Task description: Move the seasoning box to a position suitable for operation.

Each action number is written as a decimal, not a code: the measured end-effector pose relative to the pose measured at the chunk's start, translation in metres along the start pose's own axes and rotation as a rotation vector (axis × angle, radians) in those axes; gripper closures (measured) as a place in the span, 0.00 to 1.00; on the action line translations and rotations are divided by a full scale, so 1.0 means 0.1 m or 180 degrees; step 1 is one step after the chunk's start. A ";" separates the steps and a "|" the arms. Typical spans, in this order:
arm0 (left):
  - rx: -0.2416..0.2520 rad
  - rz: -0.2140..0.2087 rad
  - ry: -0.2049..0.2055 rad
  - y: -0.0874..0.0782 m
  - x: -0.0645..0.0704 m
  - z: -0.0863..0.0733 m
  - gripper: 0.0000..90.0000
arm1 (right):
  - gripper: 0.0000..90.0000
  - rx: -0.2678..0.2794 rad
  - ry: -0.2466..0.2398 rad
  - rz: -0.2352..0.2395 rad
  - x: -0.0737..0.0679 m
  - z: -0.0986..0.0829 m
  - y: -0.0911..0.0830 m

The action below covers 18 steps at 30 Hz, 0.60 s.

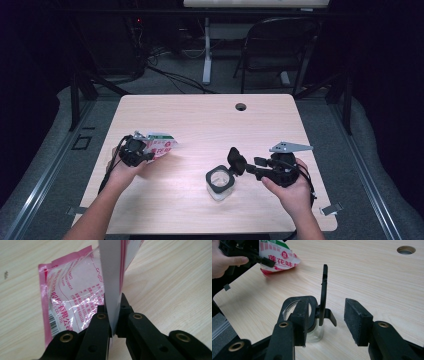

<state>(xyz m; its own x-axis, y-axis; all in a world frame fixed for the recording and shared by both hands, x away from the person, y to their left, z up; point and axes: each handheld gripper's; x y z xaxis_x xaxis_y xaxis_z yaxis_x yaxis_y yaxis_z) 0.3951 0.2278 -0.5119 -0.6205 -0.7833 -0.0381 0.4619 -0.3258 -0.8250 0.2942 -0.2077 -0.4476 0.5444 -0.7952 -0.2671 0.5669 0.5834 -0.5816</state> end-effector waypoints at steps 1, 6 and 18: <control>0.0048 0.0031 -0.0004 -0.05 -0.02 0.01 1.00 | 0.61 -0.0019 -0.0023 -0.0005 0.00 0.00 0.00; 0.0089 0.0079 0.0017 -0.17 -0.09 0.04 1.00 | 0.61 -0.0023 -0.0031 -0.0007 -0.01 0.00 0.01; 0.0305 0.0166 0.0005 -0.66 -0.21 0.24 1.00 | 0.61 0.0047 -0.0018 -0.0010 0.00 0.01 -0.04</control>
<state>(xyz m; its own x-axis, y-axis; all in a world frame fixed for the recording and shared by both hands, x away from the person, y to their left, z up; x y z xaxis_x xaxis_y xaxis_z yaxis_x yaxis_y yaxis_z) 0.3924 0.2533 -0.4428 -0.5950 -0.7997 -0.0807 0.5521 -0.3337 -0.7641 0.2924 -0.2093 -0.4446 0.5460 -0.7962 -0.2608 0.5777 0.5833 -0.5710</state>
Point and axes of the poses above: each handheld gripper's, and its own axes: y roughly forward along the jaws, z roughly out of its top, x roughly to its right, and after that the axes turned 3 degrees about y, right-handed
